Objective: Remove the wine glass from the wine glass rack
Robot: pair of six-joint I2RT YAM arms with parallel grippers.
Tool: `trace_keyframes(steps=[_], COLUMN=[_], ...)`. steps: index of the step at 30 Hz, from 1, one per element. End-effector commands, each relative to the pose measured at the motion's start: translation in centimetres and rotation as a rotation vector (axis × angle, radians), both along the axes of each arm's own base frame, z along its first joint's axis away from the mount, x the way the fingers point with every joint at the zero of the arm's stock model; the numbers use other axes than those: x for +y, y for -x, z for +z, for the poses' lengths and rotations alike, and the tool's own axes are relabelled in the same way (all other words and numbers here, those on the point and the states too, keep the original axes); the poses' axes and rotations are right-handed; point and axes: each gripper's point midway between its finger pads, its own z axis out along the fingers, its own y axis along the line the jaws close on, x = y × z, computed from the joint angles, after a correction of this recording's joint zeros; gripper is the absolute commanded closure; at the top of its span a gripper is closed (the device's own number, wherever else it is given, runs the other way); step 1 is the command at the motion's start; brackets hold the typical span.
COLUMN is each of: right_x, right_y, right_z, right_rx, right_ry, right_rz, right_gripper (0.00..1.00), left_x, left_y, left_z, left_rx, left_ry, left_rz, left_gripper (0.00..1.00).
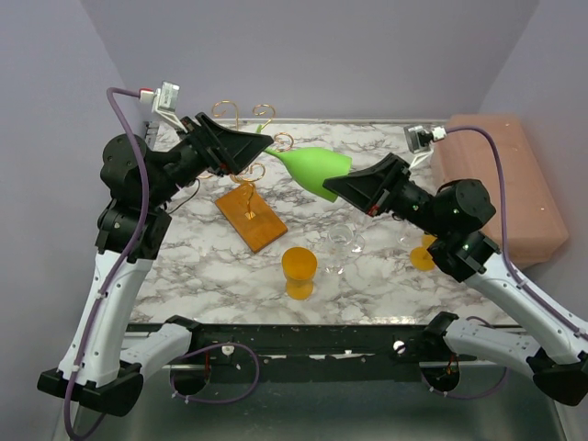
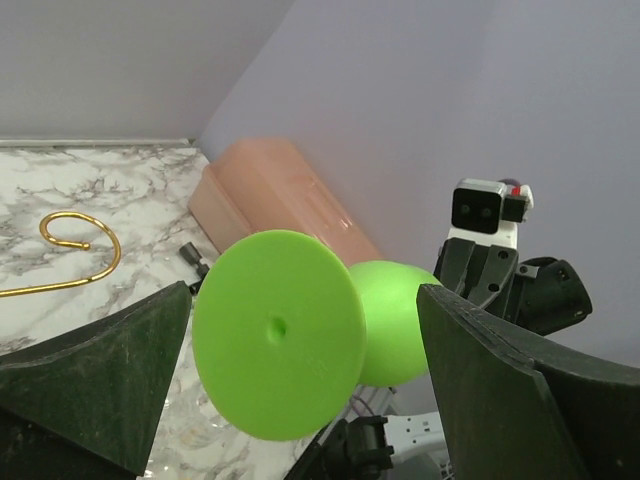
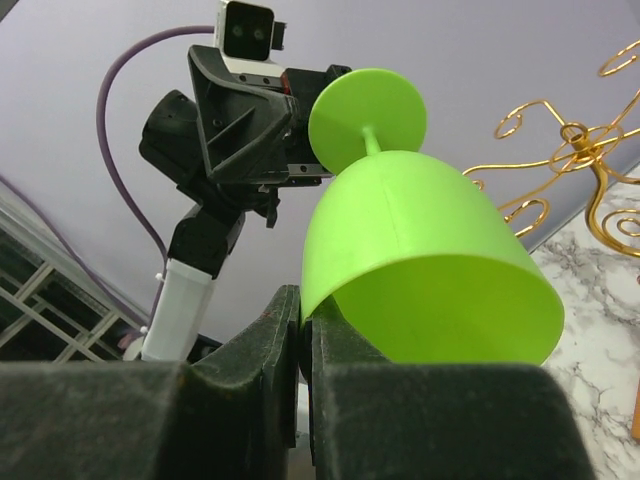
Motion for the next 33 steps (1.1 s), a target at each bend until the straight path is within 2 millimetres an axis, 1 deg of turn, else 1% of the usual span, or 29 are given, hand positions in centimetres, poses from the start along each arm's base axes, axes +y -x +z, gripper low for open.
trace_keyframes(steps=[1,5,7,9,10,13,17,19,25,31,32,33], right_x=[-1.4,-2.2,-2.5,-3.0,-3.3,-4.3,-5.8,-6.5,-8.7,-10.3,-10.8,-11.7], right_y=[0.0,-0.4,-0.7,-0.8,-0.9,-0.9,-0.8,-0.6,0.4,1.7,1.9,1.6], right_z=[1.4,1.3,0.8,0.8,0.3,0.1,-0.8,-1.8,-3.9,-5.3,-5.5,-5.7], right_rx=[-0.018,0.009,0.042,0.057,0.076,0.100,0.151,0.189,0.276,0.366,0.387,0.405], right_ry=[0.031,0.104,0.158,0.205,0.236,0.304,0.396,0.454,0.574,0.690,0.720,0.747], right_rz=[-0.073,-0.128,-0.158,-0.183,-0.194,-0.235,-0.289,-0.303,-0.341,-0.346,-0.353,-0.400], right_gripper=[0.99,0.99,0.99,0.99,0.99,0.99,0.99,0.99,0.99,0.99,0.99,0.99], left_x=[0.8,1.7,2.1,2.7,3.1,4.2,5.6,6.3,8.1,9.8,10.0,10.1], left_y=[-0.3,-0.7,-0.8,-1.1,-1.1,-1.5,-1.9,-2.1,-2.2,-2.3,-2.2,-2.2], left_z=[0.4,0.0,-0.4,-0.8,-0.9,-1.5,-2.3,-2.8,-3.5,-3.7,-3.7,-3.7], left_rx=[-0.039,-0.047,-0.050,-0.055,-0.059,-0.068,-0.071,-0.068,-0.088,-0.105,-0.107,-0.110], left_ry=[-0.065,-0.112,-0.137,-0.166,-0.181,-0.225,-0.275,-0.297,-0.350,-0.373,-0.374,-0.374], left_rz=[0.046,0.091,0.114,0.142,0.158,0.207,0.264,0.290,0.381,0.483,0.491,0.499], left_gripper=[0.02,0.02,0.02,0.01,0.02,0.01,0.01,0.02,0.01,0.01,0.02,0.01])
